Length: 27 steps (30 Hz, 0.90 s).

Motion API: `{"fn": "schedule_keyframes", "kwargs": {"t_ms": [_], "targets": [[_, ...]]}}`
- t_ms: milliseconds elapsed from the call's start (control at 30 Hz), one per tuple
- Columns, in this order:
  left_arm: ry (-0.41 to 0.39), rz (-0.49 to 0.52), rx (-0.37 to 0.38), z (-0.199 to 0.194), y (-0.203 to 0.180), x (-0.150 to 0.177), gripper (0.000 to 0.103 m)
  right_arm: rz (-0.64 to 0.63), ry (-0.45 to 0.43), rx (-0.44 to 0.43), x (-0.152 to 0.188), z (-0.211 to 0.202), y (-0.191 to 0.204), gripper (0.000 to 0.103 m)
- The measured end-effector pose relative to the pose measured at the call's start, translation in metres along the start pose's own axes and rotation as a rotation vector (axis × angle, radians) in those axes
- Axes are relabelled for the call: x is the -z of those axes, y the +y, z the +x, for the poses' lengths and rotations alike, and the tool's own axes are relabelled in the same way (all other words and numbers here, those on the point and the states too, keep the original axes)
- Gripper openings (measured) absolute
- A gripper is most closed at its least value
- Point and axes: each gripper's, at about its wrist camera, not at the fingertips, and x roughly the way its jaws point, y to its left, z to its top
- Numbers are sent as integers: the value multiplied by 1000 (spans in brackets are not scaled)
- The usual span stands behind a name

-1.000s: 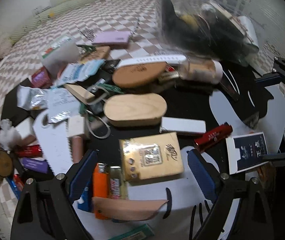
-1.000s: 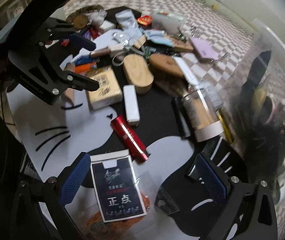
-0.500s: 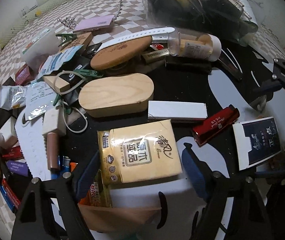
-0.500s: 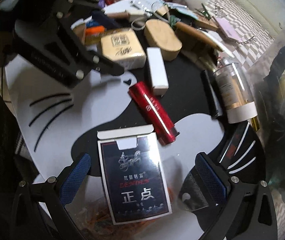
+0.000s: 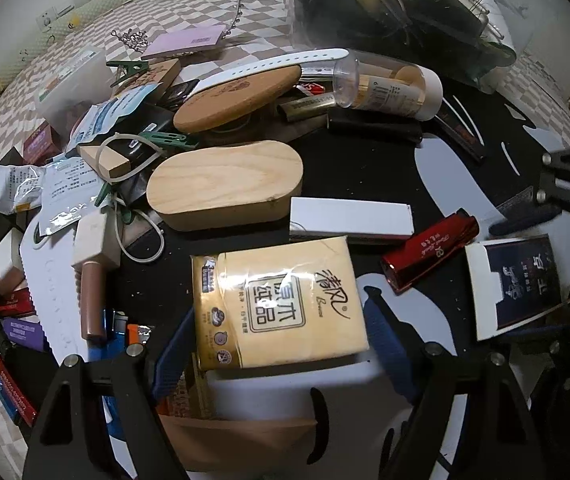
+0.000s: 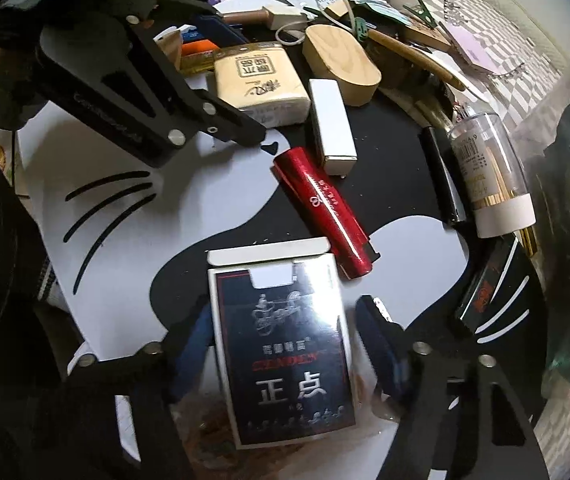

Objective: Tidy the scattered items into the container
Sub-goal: 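Grasp the gold tissue pack with the left tool while the right tool grasps the playing-card box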

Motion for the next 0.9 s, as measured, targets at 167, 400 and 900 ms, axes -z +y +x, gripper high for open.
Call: {"fn": "schedule_keyframes", "kwargs": {"t_ms": [167, 400, 900], "targets": [[6, -5, 4, 0, -2, -2, 76, -5, 4, -5, 0, -1, 0, 63], [-3, 8, 6, -3, -9, -7, 76, 50, 0, -30, 1, -9, -13, 63], [-92, 0, 23, -37, -22, -27, 75, 181, -75, -69, -3, -39, -38, 61]]}}
